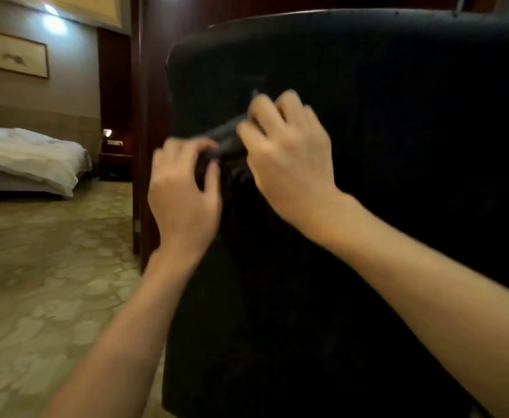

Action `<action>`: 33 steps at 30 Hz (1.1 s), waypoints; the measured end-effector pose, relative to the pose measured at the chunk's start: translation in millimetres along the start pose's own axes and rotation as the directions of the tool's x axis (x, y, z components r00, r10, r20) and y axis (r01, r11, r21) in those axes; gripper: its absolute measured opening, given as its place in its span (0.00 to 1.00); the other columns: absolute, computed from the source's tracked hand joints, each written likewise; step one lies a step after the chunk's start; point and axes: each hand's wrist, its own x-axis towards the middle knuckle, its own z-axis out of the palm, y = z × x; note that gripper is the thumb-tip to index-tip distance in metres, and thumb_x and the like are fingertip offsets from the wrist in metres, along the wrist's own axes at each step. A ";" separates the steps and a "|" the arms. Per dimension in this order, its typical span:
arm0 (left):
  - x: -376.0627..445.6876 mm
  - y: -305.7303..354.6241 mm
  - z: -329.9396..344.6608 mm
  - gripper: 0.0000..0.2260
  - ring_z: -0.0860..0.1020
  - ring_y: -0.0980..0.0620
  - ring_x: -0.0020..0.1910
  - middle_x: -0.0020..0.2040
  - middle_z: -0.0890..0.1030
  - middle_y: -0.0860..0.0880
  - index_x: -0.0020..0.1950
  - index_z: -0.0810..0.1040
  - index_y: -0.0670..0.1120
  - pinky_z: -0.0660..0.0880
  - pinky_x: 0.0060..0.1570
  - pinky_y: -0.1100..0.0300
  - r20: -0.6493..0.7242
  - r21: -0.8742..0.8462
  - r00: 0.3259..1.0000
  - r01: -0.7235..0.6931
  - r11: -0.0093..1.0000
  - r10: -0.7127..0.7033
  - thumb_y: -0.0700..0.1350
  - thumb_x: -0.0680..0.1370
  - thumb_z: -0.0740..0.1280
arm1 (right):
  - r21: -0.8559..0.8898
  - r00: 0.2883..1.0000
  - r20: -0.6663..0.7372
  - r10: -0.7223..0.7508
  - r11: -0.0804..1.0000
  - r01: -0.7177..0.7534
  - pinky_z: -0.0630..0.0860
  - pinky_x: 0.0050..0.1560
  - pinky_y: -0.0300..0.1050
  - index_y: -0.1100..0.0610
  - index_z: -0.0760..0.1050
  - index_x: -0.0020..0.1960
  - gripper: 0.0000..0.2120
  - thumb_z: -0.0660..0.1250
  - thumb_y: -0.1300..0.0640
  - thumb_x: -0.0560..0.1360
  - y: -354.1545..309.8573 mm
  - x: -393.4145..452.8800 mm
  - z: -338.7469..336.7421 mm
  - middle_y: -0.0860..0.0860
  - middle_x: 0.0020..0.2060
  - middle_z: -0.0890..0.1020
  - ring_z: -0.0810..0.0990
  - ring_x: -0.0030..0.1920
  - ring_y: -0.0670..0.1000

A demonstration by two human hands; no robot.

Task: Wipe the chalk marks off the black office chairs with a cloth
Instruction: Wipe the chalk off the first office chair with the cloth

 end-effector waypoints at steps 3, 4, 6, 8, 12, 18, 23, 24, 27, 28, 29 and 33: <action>29.6 -1.6 1.6 0.10 0.75 0.45 0.54 0.55 0.79 0.44 0.58 0.79 0.45 0.68 0.52 0.61 -0.001 0.036 0.999 -0.033 0.999 0.033 0.43 0.79 0.64 | -0.064 1.000 0.010 0.001 0.998 0.000 0.64 0.39 0.48 0.62 0.80 0.45 0.08 0.61 0.63 0.76 2.9 19.6 5.1 0.58 0.49 0.82 0.78 0.45 0.60; 19.9 -6.4 4.6 0.10 0.76 0.44 0.54 0.54 0.79 0.44 0.58 0.79 0.44 0.71 0.53 0.56 0.019 0.028 0.999 -0.040 0.999 0.039 0.42 0.79 0.63 | -0.065 1.000 0.018 -0.002 0.998 0.003 0.64 0.39 0.49 0.62 0.79 0.44 0.07 0.63 0.63 0.75 -0.9 12.4 6.4 0.59 0.49 0.81 0.78 0.44 0.61; -22.4 -14.4 10.4 0.11 0.76 0.42 0.51 0.52 0.79 0.43 0.57 0.79 0.43 0.74 0.51 0.47 0.073 -0.002 0.996 -0.052 0.999 0.052 0.43 0.78 0.62 | -0.027 0.998 0.055 -0.040 0.999 0.042 0.61 0.38 0.51 0.61 0.78 0.42 0.05 0.65 0.64 0.75 -10.3 -15.4 7.3 0.59 0.45 0.81 0.76 0.41 0.60; -63.0 -17.3 13.3 0.11 0.76 0.45 0.49 0.50 0.79 0.46 0.56 0.80 0.43 0.73 0.48 0.50 0.131 -0.032 0.989 -0.066 0.997 0.070 0.44 0.78 0.62 | 0.014 0.985 0.141 -0.094 0.996 0.093 0.62 0.37 0.50 0.61 0.77 0.42 0.06 0.64 0.65 0.75 -13.9 -45.0 5.1 0.58 0.44 0.79 0.74 0.40 0.59; -66.2 -6.9 20.4 0.08 0.74 0.51 0.49 0.49 0.80 0.51 0.54 0.81 0.45 0.66 0.47 0.60 0.134 -0.073 0.987 -0.074 0.995 0.083 0.44 0.78 0.65 | 0.009 0.968 0.242 -0.065 0.998 0.065 0.66 0.37 0.49 0.61 0.78 0.44 0.07 0.62 0.65 0.76 -3.0 -63.1 -1.9 0.57 0.45 0.79 0.74 0.41 0.57; -67.2 34.1 37.5 0.08 0.74 0.52 0.49 0.49 0.80 0.49 0.55 0.82 0.44 0.71 0.45 0.58 0.199 -0.151 0.963 -0.153 0.977 0.182 0.42 0.78 0.68 | -0.056 0.982 0.185 0.034 0.998 -0.024 0.70 0.36 0.49 0.62 0.80 0.44 0.06 0.64 0.66 0.75 34.3 -90.3 -20.7 0.57 0.44 0.81 0.76 0.41 0.58; -81.7 80.3 52.9 0.08 0.75 0.50 0.47 0.48 0.80 0.49 0.54 0.82 0.45 0.72 0.42 0.54 0.211 -0.196 0.945 -0.211 0.958 0.251 0.44 0.78 0.66 | -0.079 0.979 0.138 0.153 0.987 -0.143 0.74 0.37 0.54 0.65 0.81 0.47 0.10 0.61 0.66 0.78 63.2 -129.0 -45.5 0.59 0.45 0.82 0.77 0.41 0.59; -84.0 89.0 54.9 0.08 0.75 0.50 0.46 0.47 0.79 0.49 0.53 0.82 0.45 0.72 0.41 0.53 0.218 -0.190 0.938 -0.230 0.954 0.270 0.45 0.78 0.65 | -0.090 0.975 0.133 0.177 0.982 -0.166 0.75 0.37 0.54 0.65 0.81 0.47 0.10 0.60 0.66 0.78 67.3 -136.5 -50.2 0.59 0.45 0.82 0.77 0.41 0.59; -84.9 112.9 57.2 0.06 0.75 0.48 0.43 0.45 0.79 0.49 0.50 0.81 0.46 0.69 0.39 0.52 0.239 -0.163 0.907 -0.316 0.935 0.348 0.44 0.77 0.65 | -0.129 0.955 0.104 0.279 0.955 -0.265 0.75 0.38 0.53 0.65 0.81 0.46 0.08 0.62 0.67 0.76 76.5 -153.2 -63.5 0.58 0.45 0.81 0.75 0.42 0.58; -80.1 118.2 56.1 0.05 0.75 0.47 0.43 0.45 0.78 0.49 0.49 0.81 0.46 0.68 0.39 0.52 0.240 -0.160 0.894 -0.349 0.923 0.379 0.44 0.77 0.66 | -0.133 0.940 0.089 0.329 0.939 -0.316 0.75 0.38 0.53 0.65 0.80 0.47 0.07 0.64 0.68 0.74 77.0 -153.6 -67.4 0.58 0.45 0.81 0.74 0.43 0.57; -71.7 121.2 53.8 0.04 0.75 0.46 0.43 0.44 0.78 0.48 0.49 0.81 0.46 0.66 0.40 0.52 0.228 -0.150 0.885 -0.379 0.913 0.405 0.43 0.76 0.68 | -0.122 0.926 0.064 0.373 0.923 -0.364 0.75 0.39 0.53 0.65 0.80 0.47 0.07 0.65 0.69 0.72 76.1 -149.7 -70.2 0.58 0.46 0.80 0.74 0.44 0.57; -0.9 118.4 29.1 0.04 0.74 0.39 0.45 0.45 0.78 0.44 0.48 0.79 0.46 0.63 0.41 0.46 0.084 0.034 0.892 -0.447 0.894 0.443 0.45 0.75 0.67 | 0.026 0.889 -0.049 0.456 0.890 -0.455 0.72 0.44 0.48 0.63 0.80 0.49 0.09 0.65 0.66 0.71 71.9 -81.0 -70.7 0.58 0.48 0.79 0.74 0.47 0.57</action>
